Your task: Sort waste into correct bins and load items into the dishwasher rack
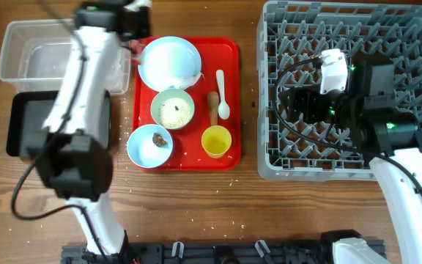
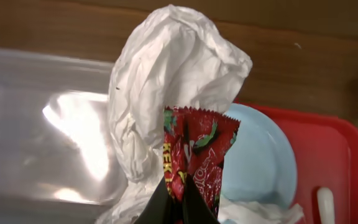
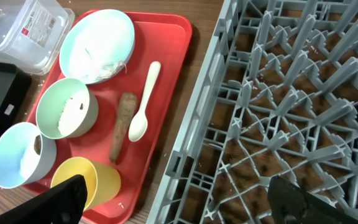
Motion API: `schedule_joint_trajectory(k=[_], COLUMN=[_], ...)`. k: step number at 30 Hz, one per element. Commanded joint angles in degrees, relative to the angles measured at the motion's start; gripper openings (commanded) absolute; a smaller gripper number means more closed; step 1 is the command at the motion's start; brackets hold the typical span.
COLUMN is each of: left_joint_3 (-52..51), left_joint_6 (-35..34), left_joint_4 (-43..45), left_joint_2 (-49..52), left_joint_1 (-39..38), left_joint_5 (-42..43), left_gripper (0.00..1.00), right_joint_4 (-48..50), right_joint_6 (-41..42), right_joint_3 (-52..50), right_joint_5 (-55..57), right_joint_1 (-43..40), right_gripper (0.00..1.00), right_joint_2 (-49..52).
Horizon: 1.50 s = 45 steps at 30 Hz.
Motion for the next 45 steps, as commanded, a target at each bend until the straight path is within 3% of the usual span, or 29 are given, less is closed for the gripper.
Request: schedule_joint_trajectory(k=[1,6,9,10,11,12,17,21,24,27,31,35,41,45], left_joint_3=[0.13,0.09,0.09,0.09,0.09,0.09,0.22,0.22,-0.28,-0.42,-0.46,-0.85,-0.85,-0.98], left_joint_6=[-9.62,-11.15,-11.13,-11.15,-11.15,-11.15,-3.67,-0.70,11.56,18.62,20.20,26.93,27.02,26.86], left_joint_4=[-0.46,2.86,3.23,3.02,2.84,3.30,2.01,-4.37,-7.91,-8.37,-8.63,-9.03,-7.67,-5.42], left_joint_2=[0.68,6.67,9.31,9.75,9.81,9.81,7.91,2.91,3.69,7.96,12.98,15.82,18.88,19.30], left_joint_1=[10.10,17.84,18.86,18.84,18.75,18.62,16.85,9.92,1.60,-4.04,-6.10,-6.91,-6.82,-6.86], left_joint_5=[-0.74,1.64,1.64,1.64,1.66,2.43,7.85,9.22,11.10,10.86,12.07,16.02,16.02,16.02], left_gripper=[0.04,0.08,0.41,0.59,0.98,1.00,1.00,1.00,1.00,1.00,1.00,0.94,0.85,0.84], right_joint_4=[0.37,0.37,0.37,0.39,0.44,0.50,0.57,0.59,0.61,0.52,0.33,0.31,0.28,0.22], right_joint_6=[0.42,0.44,0.44,0.44,0.44,0.44,0.46,0.44,0.44,0.42,0.42,0.44,0.44,0.42], right_joint_3=[1.16,1.16,1.16,1.16,1.16,1.16,1.16,1.16,1.16,1.16,1.16,1.16,1.16,1.16], right_joint_5=[-0.98,-0.98,-0.98,-0.98,-0.98,-0.98,-0.98,-0.96,-0.96,-0.98,-0.96,-0.98,-0.98,-0.96], right_joint_1=[0.09,0.09,0.09,0.09,0.09,0.09,0.09,0.09,0.09,0.09,0.09,0.09,0.09,0.09], right_gripper=[0.95,0.94,0.94,0.94,0.95,0.94,0.95,0.94,0.95,0.94,0.94,0.94,0.95,0.95], right_joint_2=[0.07,0.07,0.07,0.07,0.07,0.07,0.07,0.07,0.07,0.07,0.07,0.07,0.07,0.07])
